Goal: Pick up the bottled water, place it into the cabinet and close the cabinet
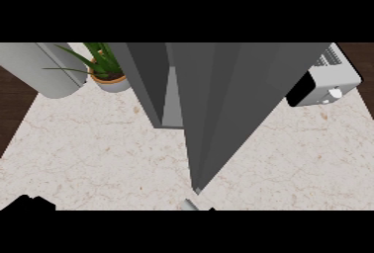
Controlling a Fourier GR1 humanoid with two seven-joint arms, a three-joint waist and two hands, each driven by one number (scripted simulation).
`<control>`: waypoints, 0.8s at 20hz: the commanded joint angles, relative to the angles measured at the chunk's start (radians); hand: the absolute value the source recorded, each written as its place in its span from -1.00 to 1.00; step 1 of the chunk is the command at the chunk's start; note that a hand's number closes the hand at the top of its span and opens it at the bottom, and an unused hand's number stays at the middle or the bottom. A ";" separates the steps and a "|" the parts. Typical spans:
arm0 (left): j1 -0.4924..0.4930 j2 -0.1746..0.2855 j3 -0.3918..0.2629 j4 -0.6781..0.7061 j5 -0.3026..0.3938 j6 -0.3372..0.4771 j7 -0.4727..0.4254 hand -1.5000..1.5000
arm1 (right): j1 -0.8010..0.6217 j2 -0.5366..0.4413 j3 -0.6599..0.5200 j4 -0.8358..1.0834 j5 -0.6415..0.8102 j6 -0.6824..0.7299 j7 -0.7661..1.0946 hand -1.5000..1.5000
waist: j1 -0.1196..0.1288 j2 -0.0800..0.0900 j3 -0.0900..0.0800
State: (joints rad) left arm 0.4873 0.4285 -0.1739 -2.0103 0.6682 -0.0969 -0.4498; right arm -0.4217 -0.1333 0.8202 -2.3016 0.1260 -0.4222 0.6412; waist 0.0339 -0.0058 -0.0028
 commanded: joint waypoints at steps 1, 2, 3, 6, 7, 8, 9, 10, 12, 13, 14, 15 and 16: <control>0.128 0.035 0.060 -0.047 0.025 -0.086 -0.053 1.00 | -0.179 0.127 -0.111 0.118 -0.031 -0.014 0.097 1.00 | 0.002 0.003 0.001; 0.086 0.035 0.094 0.034 0.060 -0.120 -0.049 1.00 | -0.188 0.128 -0.119 0.155 -0.053 -0.016 0.060 1.00 | -0.010 0.005 0.001; 0.122 0.055 0.085 -0.062 0.072 -0.098 -0.005 1.00 | -0.274 0.129 -0.189 0.202 -0.093 -0.027 0.079 1.00 | 0.002 0.006 0.001; 0.183 0.066 0.162 -0.033 0.106 -0.156 -0.034 1.00 | -0.342 0.131 -0.249 0.286 -0.117 -0.030 0.088 1.00 | -0.001 0.004 0.002; 0.126 0.087 0.204 0.001 0.153 -0.184 -0.017 1.00 | -0.310 0.132 -0.284 0.365 -0.170 0.032 -0.025 1.00 | -0.004 0.009 0.002; 0.164 0.058 0.183 -0.015 0.113 -0.184 -0.039 1.00 | -0.317 0.132 -0.345 0.373 -0.190 0.085 -0.027 1.00 | -0.007 0.008 0.003; 0.208 0.054 0.166 -0.049 0.098 -0.198 -0.047 1.00 | -0.311 0.119 -0.390 0.431 -0.235 0.119 -0.093 1.00 | 0.003 0.010 0.003; 0.214 0.048 0.194 -0.004 0.110 -0.233 -0.058 1.00 | -0.369 0.132 -0.381 0.406 -0.209 0.097 -0.017 1.00 | -0.010 0.005 0.002; 0.219 0.074 0.248 -0.048 0.176 -0.240 -0.021 1.00 | -0.374 0.133 -0.401 0.510 -0.242 0.114 -0.081 1.00 | -0.008 0.007 0.003; 0.177 0.066 0.245 -0.007 0.147 -0.224 -0.010 1.00 | -0.370 0.133 -0.440 0.546 -0.266 0.163 -0.126 1.00 | -0.014 0.008 0.003; 0.189 0.047 0.225 -0.026 0.137 -0.232 -0.022 1.00 | -0.434 0.133 -0.393 0.644 -0.255 0.086 -0.169 1.00 | -0.004 0.009 0.002; 0.214 0.043 0.231 0.001 0.127 -0.262 -0.041 1.00 | -0.454 0.133 -0.458 0.688 -0.282 0.133 -0.184 1.00 | -0.001 0.009 0.002; 0.255 0.063 0.288 -0.001 0.161 -0.312 -0.058 1.00 | -0.410 0.066 -0.524 0.586 -0.323 0.229 -0.113 1.00 | -0.011 0.006 0.003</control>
State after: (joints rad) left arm 0.6887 0.4845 0.0536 -2.0258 0.8039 -0.3338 -0.4841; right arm -0.8071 -0.0171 0.4065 -1.7675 -0.1252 -0.2912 0.5348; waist 0.0272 0.0007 -0.0009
